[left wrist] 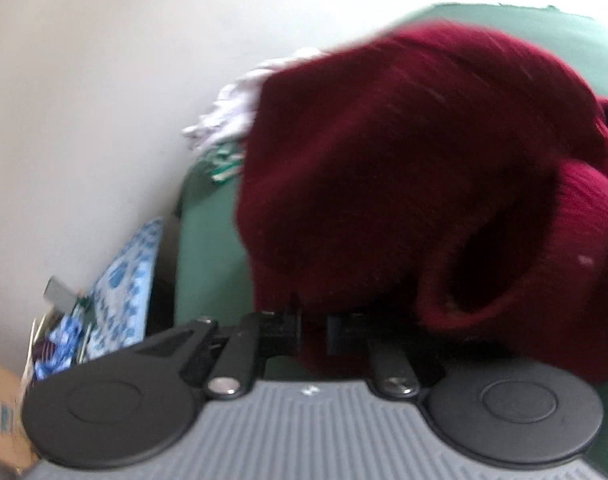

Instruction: Fold clothes

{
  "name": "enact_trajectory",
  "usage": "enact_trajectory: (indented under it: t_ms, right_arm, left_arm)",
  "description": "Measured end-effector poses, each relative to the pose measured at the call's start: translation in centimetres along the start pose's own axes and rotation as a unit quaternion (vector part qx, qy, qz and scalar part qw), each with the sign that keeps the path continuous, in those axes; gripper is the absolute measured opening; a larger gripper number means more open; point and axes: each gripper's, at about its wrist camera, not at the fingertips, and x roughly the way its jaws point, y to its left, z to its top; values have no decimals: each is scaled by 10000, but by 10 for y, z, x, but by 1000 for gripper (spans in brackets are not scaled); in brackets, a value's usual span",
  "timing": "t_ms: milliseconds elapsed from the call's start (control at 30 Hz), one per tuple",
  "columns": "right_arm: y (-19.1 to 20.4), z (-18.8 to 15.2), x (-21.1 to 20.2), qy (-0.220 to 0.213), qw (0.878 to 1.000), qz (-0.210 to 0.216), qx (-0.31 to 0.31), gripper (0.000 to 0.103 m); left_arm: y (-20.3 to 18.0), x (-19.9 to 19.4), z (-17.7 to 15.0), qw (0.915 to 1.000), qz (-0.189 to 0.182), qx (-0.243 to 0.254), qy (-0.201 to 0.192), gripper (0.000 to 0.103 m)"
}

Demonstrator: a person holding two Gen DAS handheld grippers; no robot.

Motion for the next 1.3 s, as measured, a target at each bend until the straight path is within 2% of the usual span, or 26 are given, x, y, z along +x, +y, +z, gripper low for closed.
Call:
enact_trajectory:
  t_ms: [100, 167, 300, 433, 533, 600, 633, 700, 767, 800, 867, 900, 933, 967, 1000, 1067, 1100, 1167, 1233, 1267, 1300]
  right_arm:
    - [-11, 18, 6, -130, 9977, 312, 594, 13]
    - [-17, 44, -16, -643, 9902, 692, 1031, 13]
    - [-31, 94, -88, -1687, 9679, 1171, 1451, 13]
    - [-34, 126, -144, -2704, 9364, 1496, 1661, 13]
    - [-37, 149, -185, -3322, 9193, 1538, 1444, 13]
    - [-40, 155, -210, -3674, 9058, 1636, 1334, 10]
    - [-37, 155, -210, -3860, 8973, 1717, 1279, 4]
    - [-26, 167, -231, -4248, 8817, 1768, 1046, 0]
    - [-15, 181, -244, -4382, 8851, 1433, 634, 2]
    - [-14, 187, -239, -4191, 8972, 1279, 547, 9]
    - [-9, 191, -208, -3468, 9304, 1125, 388, 19]
    - [-7, 185, -191, -2983, 9488, 1033, 128, 25]
    - [0, 170, -168, -2423, 9660, 869, -254, 38]
    - [13, 142, -141, -1832, 9781, 657, -735, 45]
    - [19, 121, -121, -1341, 9819, 492, -1243, 49]
    - [30, 85, -84, -667, 9747, 305, -2110, 50]
    - [35, 66, -65, -355, 9671, 223, -2508, 56]
    - [45, 19, -49, 168, 9479, 128, -3179, 59]
    - [54, -35, -44, 634, 9240, 71, -3771, 57]
    - [58, -57, -42, 792, 9123, 52, -4018, 57]
    - [61, -66, -42, 773, 9059, 56, -4164, 58]
  left_arm:
    - [29, -22, 10, 9956, 265, -825, -354, 9]
    - [53, -41, 16, 9875, 408, -1396, -603, 9]
    - [95, -78, 27, 9722, 604, -2019, -1024, 9]
    - [133, -132, 32, 9568, 771, -2277, -1635, 9]
    - [164, -170, 43, 9422, 851, -2485, -2082, 9]
    - [179, -195, 49, 9336, 943, -2536, -2349, 9]
    - [185, -206, 51, 9295, 980, -2549, -2480, 9]
    - [188, -224, 57, 9266, 923, -2460, -2690, 9]
    - [181, -227, 61, 9308, 867, -2305, -2702, 9]
    - [175, -222, 62, 9352, 840, -2218, -2631, 9]
    - [157, -198, 61, 9469, 747, -2063, -2350, 9]
    - [149, -190, 59, 9488, 767, -2037, -2291, 4]
    - [140, -182, 57, 9506, 787, -2010, -2231, 2]
    - [133, -176, 55, 9519, 814, -1978, -2194, 2]
    - [130, -175, 54, 9519, 863, -1932, -2218, 2]
    - [127, -171, 51, 9539, 813, -1886, -2188, 3]
    - [126, -164, 48, 9587, 719, -1854, -2031, 3]
    - [126, -151, 42, 9674, 531, -1788, -1715, 5]
    - [121, -137, 29, 9760, 224, -1648, -1408, 15]
    - [116, -131, 20, 9813, 136, -1425, -1289, 22]
    - [110, -126, 11, 9859, 49, -1201, -1169, 29]
